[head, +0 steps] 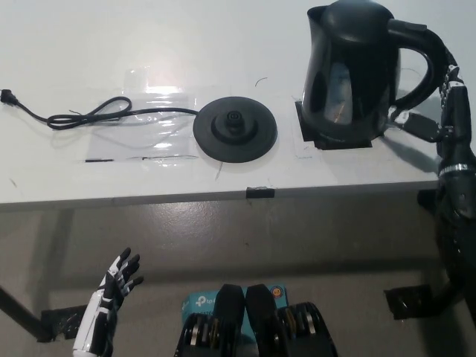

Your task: Use the right hand to grab the handle of the kettle from the base and place it on the right side

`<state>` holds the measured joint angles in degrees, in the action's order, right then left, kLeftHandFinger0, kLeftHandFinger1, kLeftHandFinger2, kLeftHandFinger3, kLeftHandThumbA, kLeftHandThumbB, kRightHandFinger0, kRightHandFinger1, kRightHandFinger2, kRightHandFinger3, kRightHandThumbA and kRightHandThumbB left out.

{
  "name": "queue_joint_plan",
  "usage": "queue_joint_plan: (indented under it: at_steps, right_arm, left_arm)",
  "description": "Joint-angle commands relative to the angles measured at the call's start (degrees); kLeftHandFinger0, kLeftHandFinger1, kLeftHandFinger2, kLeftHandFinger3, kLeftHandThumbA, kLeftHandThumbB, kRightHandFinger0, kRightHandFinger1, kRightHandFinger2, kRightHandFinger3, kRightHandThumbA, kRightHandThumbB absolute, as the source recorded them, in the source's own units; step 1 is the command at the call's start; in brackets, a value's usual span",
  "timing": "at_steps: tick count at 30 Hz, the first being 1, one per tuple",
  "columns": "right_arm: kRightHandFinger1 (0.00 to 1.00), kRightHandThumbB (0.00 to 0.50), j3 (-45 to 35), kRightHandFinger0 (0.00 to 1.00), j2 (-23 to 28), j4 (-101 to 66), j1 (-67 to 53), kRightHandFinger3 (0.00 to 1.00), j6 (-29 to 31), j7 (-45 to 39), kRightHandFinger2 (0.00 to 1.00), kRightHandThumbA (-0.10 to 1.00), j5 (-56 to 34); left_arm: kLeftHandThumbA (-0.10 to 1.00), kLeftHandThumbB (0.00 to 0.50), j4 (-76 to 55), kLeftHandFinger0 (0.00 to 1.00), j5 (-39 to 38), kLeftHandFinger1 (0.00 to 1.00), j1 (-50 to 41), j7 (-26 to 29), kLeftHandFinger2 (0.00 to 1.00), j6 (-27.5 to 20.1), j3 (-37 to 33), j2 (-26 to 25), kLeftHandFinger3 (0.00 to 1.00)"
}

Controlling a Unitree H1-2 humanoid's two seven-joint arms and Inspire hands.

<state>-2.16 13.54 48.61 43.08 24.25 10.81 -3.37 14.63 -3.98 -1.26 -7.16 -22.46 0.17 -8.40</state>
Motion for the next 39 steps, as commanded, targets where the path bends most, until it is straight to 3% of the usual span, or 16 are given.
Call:
queue_joint_plan:
  at_steps: [1, 8, 19, 21, 24, 29, 32, 36, 39]
  right_arm:
    - [1.0, 0.466, -3.7, 1.0, 0.7, -19.2, -3.1, 1.0, 2.7, -8.8, 1.0, 1.0, -11.3]
    - [1.0, 0.5, -5.1, 1.0, 0.1, -33.5, -10.7, 1.0, 2.1, -4.7, 1.0, 1.0, -8.6]
    - [1.0, 0.5, -3.6, 1.0, -7.5, -56.9, -26.0, 1.0, 1.9, 0.1, 1.0, 1.0, 10.3]
    - [1.0, 0.45, 0.0, 1.0, -8.5, -60.0, -30.1, 1.0, 2.7, 0.7, 1.0, 1.0, 15.9]
    - [1.0, 0.432, 5.1, 1.0, -9.4, -59.6, -33.6, 1.0, 2.7, 3.2, 1.0, 1.0, 23.0]
    - [1.0, 0.402, 10.3, 1.0, -9.2, -50.9, -36.0, 1.0, 2.7, 3.6, 1.0, 1.0, 19.1]
    - [1.0, 0.339, 12.1, 1.0, -9.0, -43.2, -36.0, 1.0, 2.7, -0.3, 1.0, 1.0, 12.0]
    - [1.0, 0.327, 13.2, 1.0, -8.0, -36.6, -35.2, 1.0, 2.7, -1.9, 1.0, 1.0, 11.0]
    - [1.0, 0.366, 13.7, 1.0, -8.0, -33.1, -33.9, 1.0, 2.7, -2.7, 1.0, 1.0, 11.8]
  left_arm:
    - [1.0, 0.5, -1.9, 0.97, -2.0, 1.0, -0.5, -1.0, 1.0, -2.6, 1.1, -1.1, 1.0]
    - [1.0, 0.5, -2.1, 0.99, -0.9, 1.0, -1.1, -0.7, 1.0, -2.2, 1.0, -1.3, 1.0]
    - [1.0, 0.5, -2.2, 1.0, -0.3, 1.0, 0.4, -0.5, 1.0, -1.8, 1.2, -2.0, 1.0]
    - [1.0, 0.5, -2.3, 1.0, 0.3, 1.0, 0.8, -0.1, 1.0, -1.3, 1.2, -1.9, 1.0]
    - [1.0, 0.5, -2.0, 1.0, 0.4, 1.0, 1.5, -0.1, 1.0, -1.9, 1.3, -2.2, 1.0]
    - [1.0, 0.5, -1.7, 1.0, 1.2, 1.0, 2.4, -0.1, 1.0, -2.6, 1.1, -2.6, 1.0]
    - [1.0, 0.5, -1.8, 1.0, 1.3, 1.0, 3.2, 0.0, 1.0, -2.1, 1.0, -2.6, 1.0]
    - [1.0, 0.5, -1.3, 1.0, 1.2, 1.0, 4.2, -0.3, 1.0, -3.0, 0.7, -2.5, 1.0]
    - [1.0, 0.5, -1.5, 1.0, 0.1, 1.0, 4.7, -1.1, 1.0, -2.5, 0.7, -2.8, 1.0]
